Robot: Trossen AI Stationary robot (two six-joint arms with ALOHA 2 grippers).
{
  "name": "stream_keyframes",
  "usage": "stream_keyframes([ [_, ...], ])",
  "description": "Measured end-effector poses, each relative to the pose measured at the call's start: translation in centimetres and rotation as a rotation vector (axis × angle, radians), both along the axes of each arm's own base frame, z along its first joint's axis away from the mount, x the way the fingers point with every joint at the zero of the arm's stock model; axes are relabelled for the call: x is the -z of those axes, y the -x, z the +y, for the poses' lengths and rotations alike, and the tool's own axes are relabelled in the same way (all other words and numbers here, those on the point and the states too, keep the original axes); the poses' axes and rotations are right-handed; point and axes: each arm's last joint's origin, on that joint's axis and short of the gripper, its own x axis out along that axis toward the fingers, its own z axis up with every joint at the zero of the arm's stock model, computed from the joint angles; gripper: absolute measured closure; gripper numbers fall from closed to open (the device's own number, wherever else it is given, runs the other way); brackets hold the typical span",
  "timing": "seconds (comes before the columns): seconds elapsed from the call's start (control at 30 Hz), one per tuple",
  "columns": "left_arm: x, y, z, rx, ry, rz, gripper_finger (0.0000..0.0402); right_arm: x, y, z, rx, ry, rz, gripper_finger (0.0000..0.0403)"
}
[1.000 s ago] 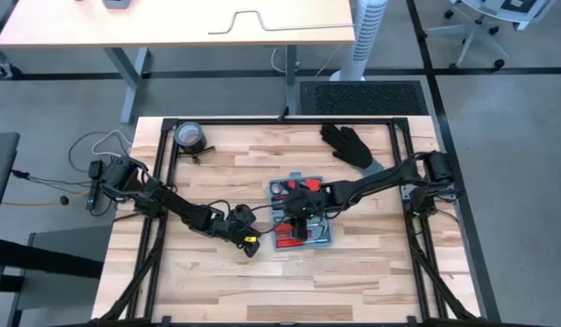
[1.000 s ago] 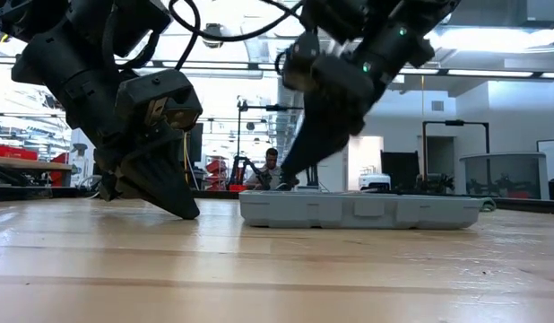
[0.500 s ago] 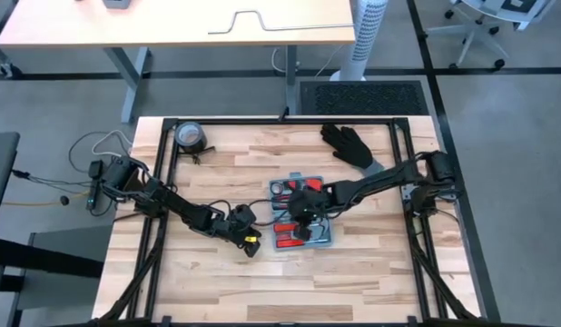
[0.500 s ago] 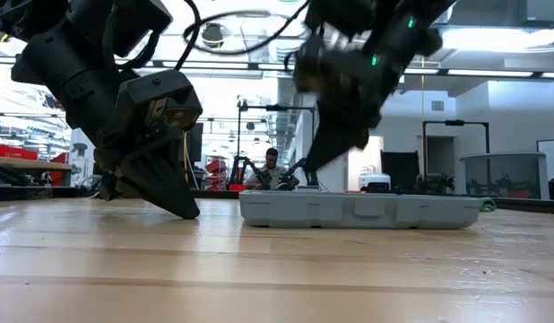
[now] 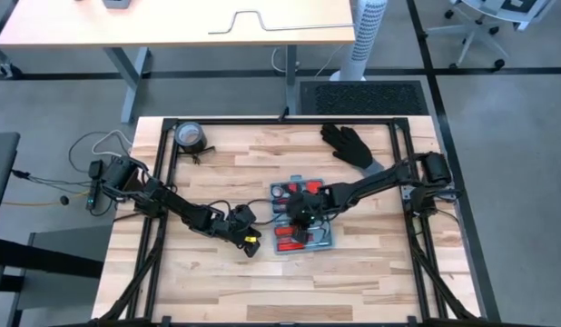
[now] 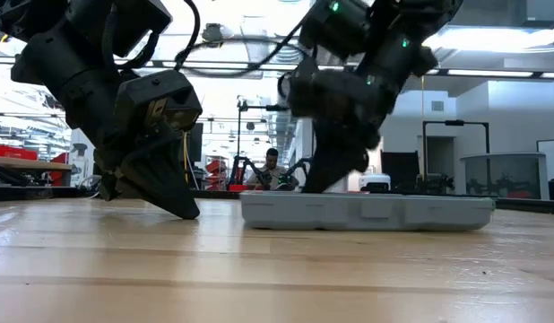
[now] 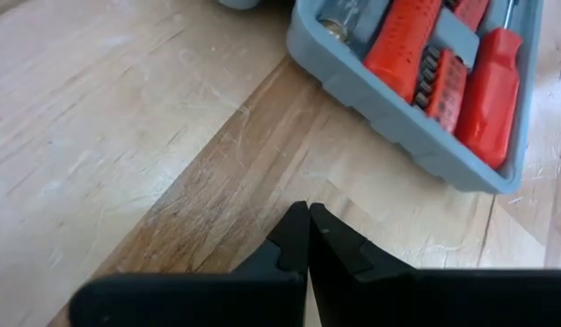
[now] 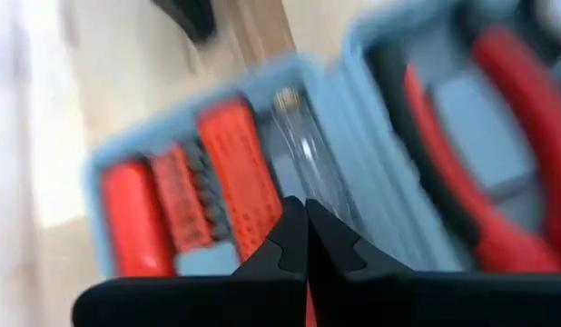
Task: Prefit tool cases
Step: Put the transparent screwdriver into the gray toolbox
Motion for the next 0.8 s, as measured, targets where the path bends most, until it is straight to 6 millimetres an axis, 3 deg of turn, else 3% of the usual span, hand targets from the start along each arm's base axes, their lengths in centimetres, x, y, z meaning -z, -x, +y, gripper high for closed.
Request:
stream_keyframes([
  [0.13, 0.0, 0.0, 0.0, 0.006, -0.006, 0.001, 0.0401, -3.1, 0.7, -0.1, 0.007, 0.022, -0.071, 0.0402],
  [0.37, -0.1, -0.4, 0.6, 0.066, -0.026, 0.001, 0.0402, -6.2, 2.8, 0.3, 0.05, 0.044, -0.082, 0.0402],
  [0.5, -1.4, -2.5, 2.7, 0.221, -0.042, 0.017, 0.0401, -5.3, 5.2, 1.4, 0.125, -0.059, -0.111, 0.0403],
  [0.63, -3.4, -4.6, 5.8, 0.27, -0.155, 0.074, 0.0401, -4.0, 8.2, 3.7, 0.197, -0.138, -0.095, 0.0403],
  [0.7, -4.5, -5.5, 7.5, 0.282, -0.216, 0.066, 0.0401, -3.3, 9.0, 4.7, 0.217, -0.135, -0.083, 0.0403],
  [0.8, -6.0, -6.7, 9.7, 0.315, -0.241, 0.008, 0.0401, -2.6, 8.8, 4.6, 0.274, -0.114, -0.085, 0.0403],
])
